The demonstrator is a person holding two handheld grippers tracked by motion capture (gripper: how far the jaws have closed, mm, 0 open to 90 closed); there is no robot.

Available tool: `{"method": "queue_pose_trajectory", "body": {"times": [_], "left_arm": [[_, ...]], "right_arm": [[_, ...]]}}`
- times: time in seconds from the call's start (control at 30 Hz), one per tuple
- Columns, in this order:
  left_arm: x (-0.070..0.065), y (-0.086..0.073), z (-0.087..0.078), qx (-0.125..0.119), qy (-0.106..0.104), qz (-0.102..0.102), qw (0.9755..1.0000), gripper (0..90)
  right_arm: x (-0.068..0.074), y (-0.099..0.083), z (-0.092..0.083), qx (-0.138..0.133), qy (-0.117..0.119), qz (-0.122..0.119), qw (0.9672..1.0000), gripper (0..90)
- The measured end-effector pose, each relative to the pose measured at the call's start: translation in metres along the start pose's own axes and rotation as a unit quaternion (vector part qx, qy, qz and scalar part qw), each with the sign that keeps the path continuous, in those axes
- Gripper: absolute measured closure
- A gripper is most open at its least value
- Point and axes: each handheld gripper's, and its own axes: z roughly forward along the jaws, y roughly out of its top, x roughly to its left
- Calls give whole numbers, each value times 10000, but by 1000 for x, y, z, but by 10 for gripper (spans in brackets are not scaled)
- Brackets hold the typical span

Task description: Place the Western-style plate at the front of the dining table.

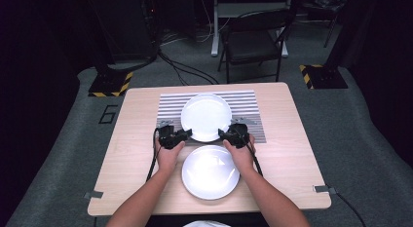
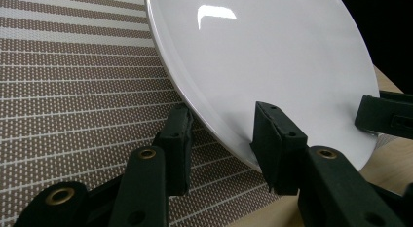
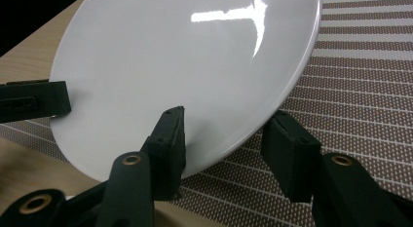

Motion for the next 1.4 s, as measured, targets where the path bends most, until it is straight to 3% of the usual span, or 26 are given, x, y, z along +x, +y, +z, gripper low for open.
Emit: {"method": "queue_pose_trajectory", "body": {"times": [0.33,0.53,1.4], "left_arm": [[-5,3,3,-8,-6,54,10000,592],[-6,6,6,-70,15,12,10000,593],[0,9,26,150,66,-91,9998,594]], "right_arm": [[-5,2,0,-45,-64,68,9999,511],[-6,9,0,-2,-188,-120,9998,518],[-15,9,13,181,-273,-50,9995,526]]}}
